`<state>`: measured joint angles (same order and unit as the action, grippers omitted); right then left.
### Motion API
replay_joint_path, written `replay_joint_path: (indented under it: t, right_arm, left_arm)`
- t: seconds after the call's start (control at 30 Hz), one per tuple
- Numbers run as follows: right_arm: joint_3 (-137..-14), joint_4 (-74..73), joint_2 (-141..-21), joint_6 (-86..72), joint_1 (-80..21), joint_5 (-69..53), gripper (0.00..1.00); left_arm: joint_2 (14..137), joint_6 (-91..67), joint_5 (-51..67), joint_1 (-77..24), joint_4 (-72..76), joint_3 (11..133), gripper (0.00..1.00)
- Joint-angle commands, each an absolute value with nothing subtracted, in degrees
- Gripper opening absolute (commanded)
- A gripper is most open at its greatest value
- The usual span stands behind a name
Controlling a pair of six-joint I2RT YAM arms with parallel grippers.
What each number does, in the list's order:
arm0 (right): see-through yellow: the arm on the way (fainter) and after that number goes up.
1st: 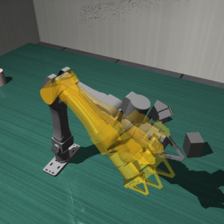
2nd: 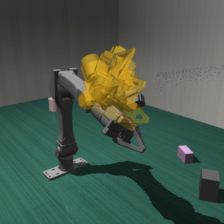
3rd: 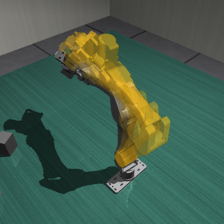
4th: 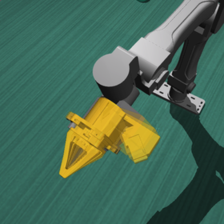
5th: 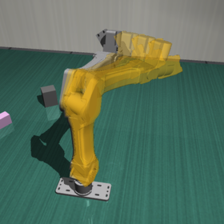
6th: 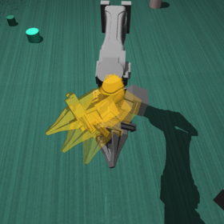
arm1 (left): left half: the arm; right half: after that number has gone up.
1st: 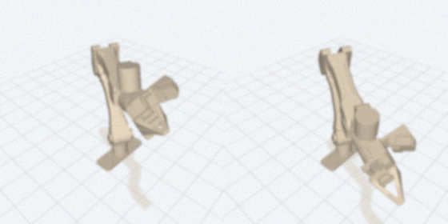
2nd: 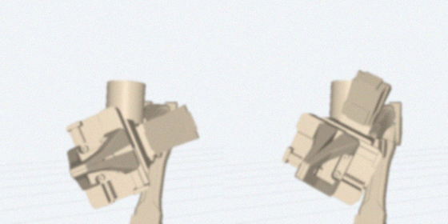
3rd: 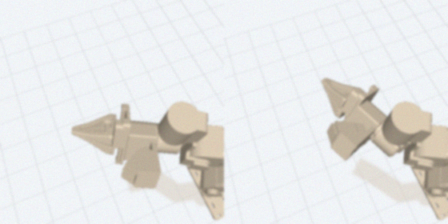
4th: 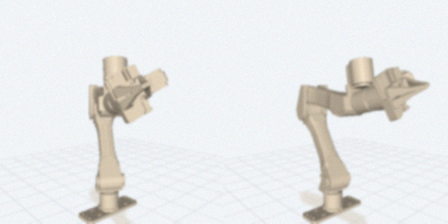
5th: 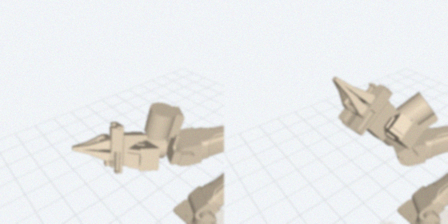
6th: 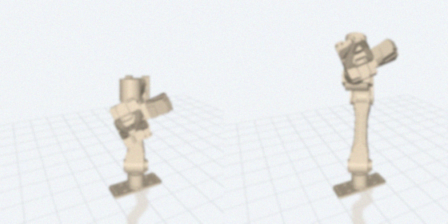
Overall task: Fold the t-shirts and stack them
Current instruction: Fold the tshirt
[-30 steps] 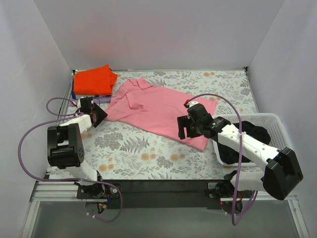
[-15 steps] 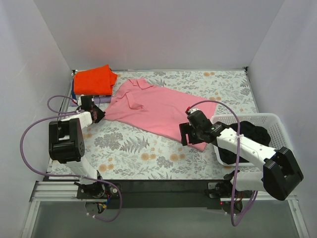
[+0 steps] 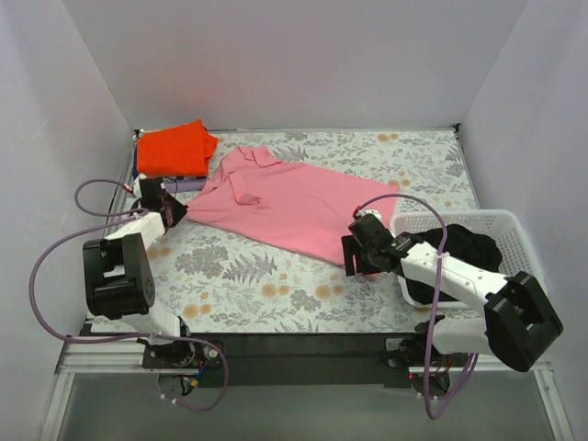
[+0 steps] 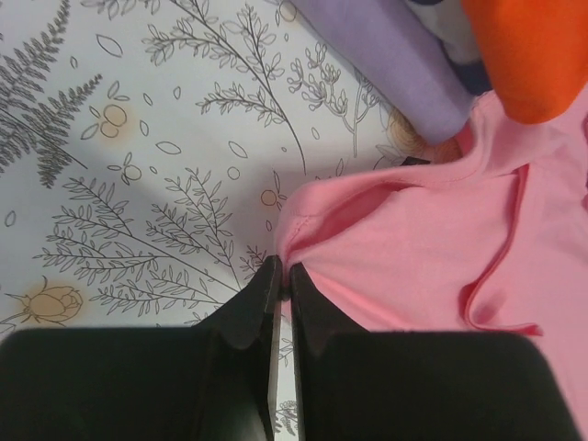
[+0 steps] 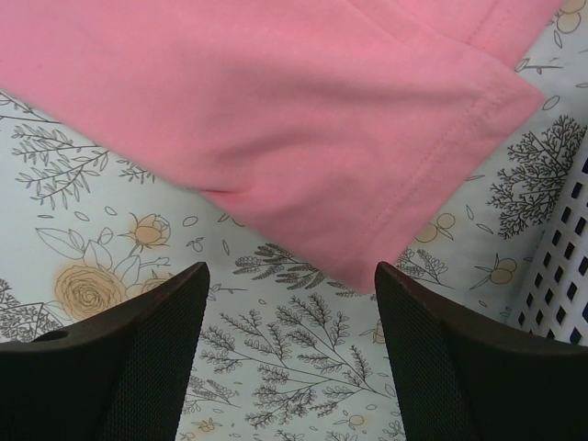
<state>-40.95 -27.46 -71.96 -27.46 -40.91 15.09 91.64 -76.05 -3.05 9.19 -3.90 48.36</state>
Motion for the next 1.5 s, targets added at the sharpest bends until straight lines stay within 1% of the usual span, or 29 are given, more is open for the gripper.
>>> replay_joint_path:
  t: [0.0, 0.23, 0.53, 0.63, 0.7, 0.77, 0.8, 0.83, 0.87, 0.9, 1.17, 1.47]
  right_arm:
    - [-39.99, -28.04, -72.33, -29.71, -41.22, 18.28, 0.79]
    - [-39.11, -27.51, -73.47, -29.88, -41.22, 20.39, 0.77]
    - [-37.27, -24.26, -76.81, -29.88, -41.22, 19.69, 0.68]
    - [-36.83, -23.47, -77.87, -29.88, -41.22, 19.78, 0.62]
    - [-36.65, -22.94, -78.13, -29.88, -41.22, 20.3, 0.6]
    - [-36.39, -22.68, -78.31, -29.8, -41.22, 20.83, 0.51]
    - [-36.47, -22.68, -78.57, -29.71, -41.13, 20.92, 0.38]
    - [-36.39, -22.76, -78.66, -29.53, -41.22, 20.92, 0.38]
    - [-36.56, -22.76, -78.66, -29.36, -41.22, 20.66, 0.13]
    - [-36.48, -23.11, -78.49, -29.36, -41.22, 20.48, 0.02]
    - [-36.74, -29.7, -74.1, -28.39, -42.36, 16.09, 0.01]
    - [-37.35, -40.33, -66.36, -34.09, -49.39, 14.5, 0.01]
  left_arm:
    - [87.19, -76.2, -4.66, 10.37, -4.39, 47.81, 0.0]
    - [84.38, -76.55, -3.78, 11.86, -5.01, 46.5, 0.0]
    - [82.71, -76.99, -2.99, 12.57, -5.27, 45.18, 0.0]
    - [82.35, -76.99, -3.08, 12.66, -5.36, 44.83, 0.0]
    - [81.91, -77.25, -3.08, 12.83, -5.27, 44.39, 0.0]
    - [81.22, -77.43, -2.99, 12.83, -5.36, 44.03, 0.0]
    - [80.95, -77.61, -2.73, 12.92, -5.27, 43.42, 0.0]
    - [80.69, -77.69, -2.64, 13.01, -5.27, 43.07, 0.0]
    - [79.9, -77.96, -2.55, 13.09, -5.45, 42.72, 0.0]
    - [79.37, -78.31, -2.55, 13.1, -5.45, 42.28, 0.0]
    - [69.98, -80.24, -8.26, 13.8, -6.68, 35.87, 0.0]
    - [66.89, -83.05, -11.16, 14.32, -10.98, 33.32, 0.0]
